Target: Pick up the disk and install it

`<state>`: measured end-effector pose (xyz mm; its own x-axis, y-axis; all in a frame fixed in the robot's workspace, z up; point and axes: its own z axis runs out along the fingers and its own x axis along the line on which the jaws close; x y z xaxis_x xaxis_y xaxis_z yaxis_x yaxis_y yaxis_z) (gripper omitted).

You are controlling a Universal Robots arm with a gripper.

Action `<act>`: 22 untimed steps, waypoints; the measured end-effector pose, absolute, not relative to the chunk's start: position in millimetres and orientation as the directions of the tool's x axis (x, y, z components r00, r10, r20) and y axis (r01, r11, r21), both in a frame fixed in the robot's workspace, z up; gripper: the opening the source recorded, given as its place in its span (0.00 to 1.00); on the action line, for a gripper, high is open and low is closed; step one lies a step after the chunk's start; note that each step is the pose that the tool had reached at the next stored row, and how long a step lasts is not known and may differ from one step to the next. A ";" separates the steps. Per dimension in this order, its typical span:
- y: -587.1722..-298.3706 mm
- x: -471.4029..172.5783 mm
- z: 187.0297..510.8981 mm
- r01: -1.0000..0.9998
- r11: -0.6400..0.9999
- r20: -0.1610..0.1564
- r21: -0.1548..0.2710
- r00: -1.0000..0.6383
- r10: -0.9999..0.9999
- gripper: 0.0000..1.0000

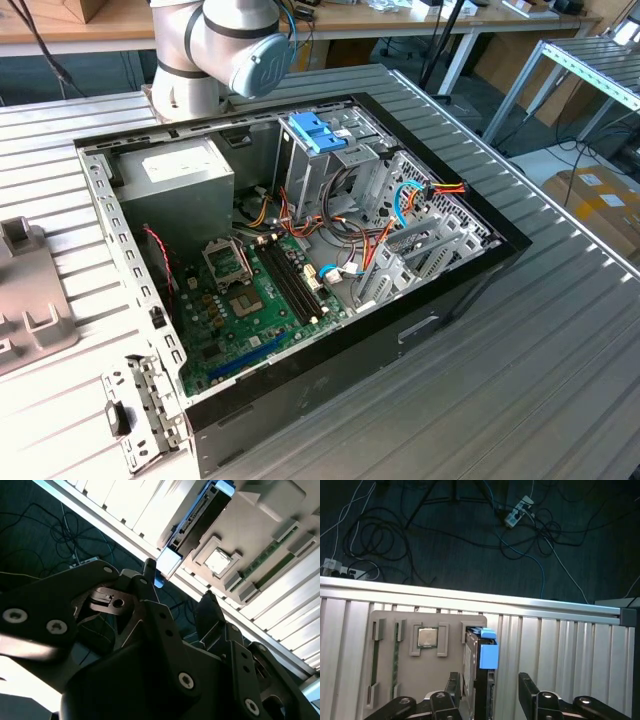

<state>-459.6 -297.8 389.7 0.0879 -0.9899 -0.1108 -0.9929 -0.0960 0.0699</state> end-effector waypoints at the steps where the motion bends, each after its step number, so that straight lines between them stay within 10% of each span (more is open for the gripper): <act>1: -297.8 -459.8 387.1 -0.993 -0.096 -0.111 0.070 0.088 -0.990 0.58; 22: -292.0 -462.7 340.0 -0.993 -0.096 -0.108 0.070 0.088 -0.990 0.58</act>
